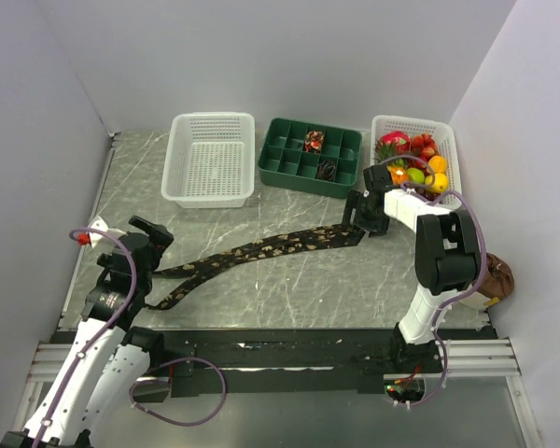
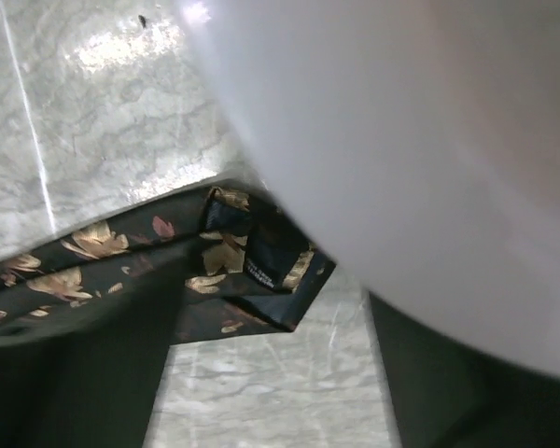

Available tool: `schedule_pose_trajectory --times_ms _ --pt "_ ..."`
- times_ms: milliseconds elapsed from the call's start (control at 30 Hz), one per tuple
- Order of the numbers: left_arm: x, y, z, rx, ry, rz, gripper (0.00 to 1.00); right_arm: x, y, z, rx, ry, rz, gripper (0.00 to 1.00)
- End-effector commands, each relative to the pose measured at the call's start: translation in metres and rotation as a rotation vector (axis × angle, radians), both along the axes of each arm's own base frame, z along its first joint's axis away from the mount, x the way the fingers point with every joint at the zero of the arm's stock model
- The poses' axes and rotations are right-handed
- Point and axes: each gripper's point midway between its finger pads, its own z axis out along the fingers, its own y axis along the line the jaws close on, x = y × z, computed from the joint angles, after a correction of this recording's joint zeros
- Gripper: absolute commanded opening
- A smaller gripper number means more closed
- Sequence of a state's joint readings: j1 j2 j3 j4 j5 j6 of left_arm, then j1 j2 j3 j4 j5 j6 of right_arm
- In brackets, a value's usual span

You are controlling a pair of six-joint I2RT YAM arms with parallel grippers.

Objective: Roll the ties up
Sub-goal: Flatten out the tie at the center of the board.

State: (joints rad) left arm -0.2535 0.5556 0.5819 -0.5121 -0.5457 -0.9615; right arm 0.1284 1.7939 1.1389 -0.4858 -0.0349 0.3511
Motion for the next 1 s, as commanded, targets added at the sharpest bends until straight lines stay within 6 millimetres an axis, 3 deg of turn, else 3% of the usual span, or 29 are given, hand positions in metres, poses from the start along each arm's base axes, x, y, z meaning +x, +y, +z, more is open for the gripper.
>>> schedule_pose_trajectory --times_ms 0,67,233,300,333,367,400,433,500,533,600,767,967 --pt "0.007 -0.003 0.015 -0.002 -0.046 -0.016 0.96 0.024 -0.003 0.051 -0.024 -0.155 0.014 0.92" --pt "0.008 -0.004 0.016 -0.005 -0.052 -0.021 0.96 0.027 0.001 0.069 -0.02 -0.198 0.029 0.92" --pt "0.011 -0.006 0.019 0.002 -0.05 -0.035 0.96 0.032 0.037 0.095 -0.042 -0.266 0.131 0.86" --pt "0.012 -0.006 0.02 0.013 -0.042 -0.041 0.96 0.029 0.049 0.086 -0.087 -0.233 0.169 0.79" --pt "0.013 -0.008 0.02 0.016 -0.037 -0.053 0.96 0.031 0.065 0.08 -0.105 -0.215 0.212 0.75" --pt "0.014 -0.009 0.02 0.028 -0.031 -0.068 0.96 0.03 0.073 0.074 -0.106 -0.198 0.237 0.63" --pt "0.016 -0.011 0.021 0.032 -0.024 -0.081 0.96 0.027 0.08 0.068 -0.107 -0.173 0.261 0.41" --pt "0.017 -0.016 0.021 0.03 -0.016 -0.106 0.96 0.026 0.091 0.056 -0.11 -0.141 0.285 0.3" --pt "0.022 -0.022 0.021 0.047 0.006 -0.149 0.96 0.021 0.101 0.046 -0.108 -0.104 0.321 0.09" --pt "0.024 -0.029 0.019 0.041 0.02 -0.187 0.96 0.019 0.107 0.037 -0.117 -0.085 0.337 0.05" --pt "0.031 -0.038 0.016 0.06 0.06 -0.244 0.96 0.015 0.108 0.029 -0.12 -0.059 0.352 0.0" --pt "0.045 -0.07 0.007 0.039 0.139 -0.42 0.96 0.003 0.099 0.011 -0.155 -0.01 0.355 0.0" --pt "0.057 -0.078 0.011 0.036 0.135 -0.454 0.96 -0.008 0.09 -0.007 -0.189 0.039 0.351 0.0"
